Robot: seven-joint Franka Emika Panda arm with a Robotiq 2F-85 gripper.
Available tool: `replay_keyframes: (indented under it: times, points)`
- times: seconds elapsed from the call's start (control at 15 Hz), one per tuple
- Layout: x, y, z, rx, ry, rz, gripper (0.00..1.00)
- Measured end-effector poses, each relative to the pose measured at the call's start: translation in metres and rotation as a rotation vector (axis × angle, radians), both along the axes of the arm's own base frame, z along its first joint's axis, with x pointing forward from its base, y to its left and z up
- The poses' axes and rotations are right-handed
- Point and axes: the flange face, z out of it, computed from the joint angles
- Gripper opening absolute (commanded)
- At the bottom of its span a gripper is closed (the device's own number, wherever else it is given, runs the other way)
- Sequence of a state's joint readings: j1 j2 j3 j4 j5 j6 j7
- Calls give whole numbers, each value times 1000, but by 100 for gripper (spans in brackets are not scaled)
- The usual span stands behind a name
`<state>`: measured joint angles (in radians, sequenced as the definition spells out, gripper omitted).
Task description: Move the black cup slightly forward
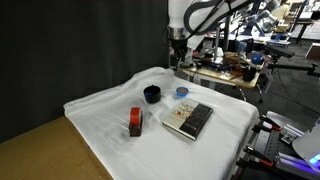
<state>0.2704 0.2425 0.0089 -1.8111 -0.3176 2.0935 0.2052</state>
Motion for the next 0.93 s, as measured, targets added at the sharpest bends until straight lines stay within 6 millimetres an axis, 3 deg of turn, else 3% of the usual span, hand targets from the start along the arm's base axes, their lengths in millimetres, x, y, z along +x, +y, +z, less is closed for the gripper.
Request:
replay_keyframes:
  times: [0.93]
  points:
    - [-1,2,-1,1,3,2,100]
